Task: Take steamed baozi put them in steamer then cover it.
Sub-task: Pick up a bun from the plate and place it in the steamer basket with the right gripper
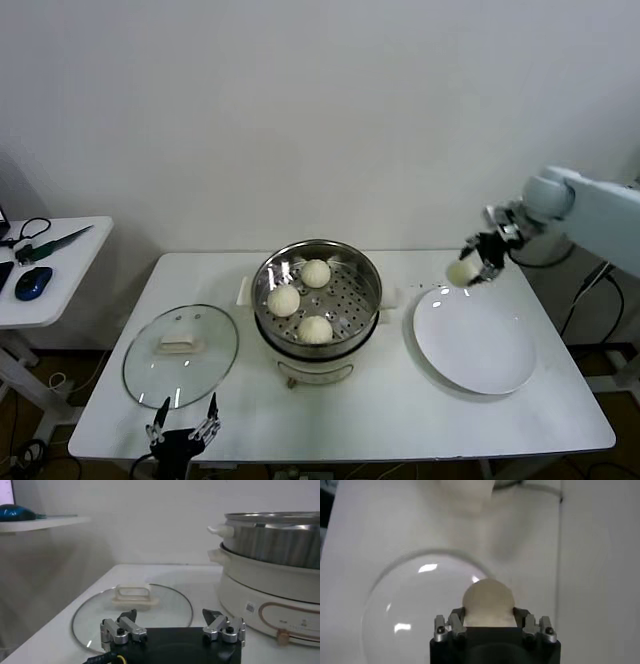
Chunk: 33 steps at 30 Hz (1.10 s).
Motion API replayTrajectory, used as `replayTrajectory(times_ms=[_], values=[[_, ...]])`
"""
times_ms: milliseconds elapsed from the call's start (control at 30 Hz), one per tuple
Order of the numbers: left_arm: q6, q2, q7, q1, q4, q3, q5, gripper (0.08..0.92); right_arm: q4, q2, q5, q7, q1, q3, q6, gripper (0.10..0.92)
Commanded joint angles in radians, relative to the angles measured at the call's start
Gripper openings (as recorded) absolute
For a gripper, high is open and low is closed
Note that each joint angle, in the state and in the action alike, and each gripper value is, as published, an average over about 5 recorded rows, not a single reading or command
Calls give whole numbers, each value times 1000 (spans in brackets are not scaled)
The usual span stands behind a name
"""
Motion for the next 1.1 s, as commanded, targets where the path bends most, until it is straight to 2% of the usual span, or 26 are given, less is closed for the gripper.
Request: replayTrajectory(times_ms=[33,167,400,733,1100], values=[[1,0,0,1,-3,2,1,823,422,191,450,202,371,-199,-283,653],[1,5,-1,-1,-6,-2,-2,823,443,272,500,302,280,-157,-372,653],[4,8,0,-1,-22,-13,-10,823,367,367,454,372,134,-146,-434,653],[3,9,1,7,-25,-13,-11,823,293,370,351,406,0,-148,-464,653],[3,13,2,9,-22,-11,-10,823,237,365,314,420,-36,-139,-466,653]])
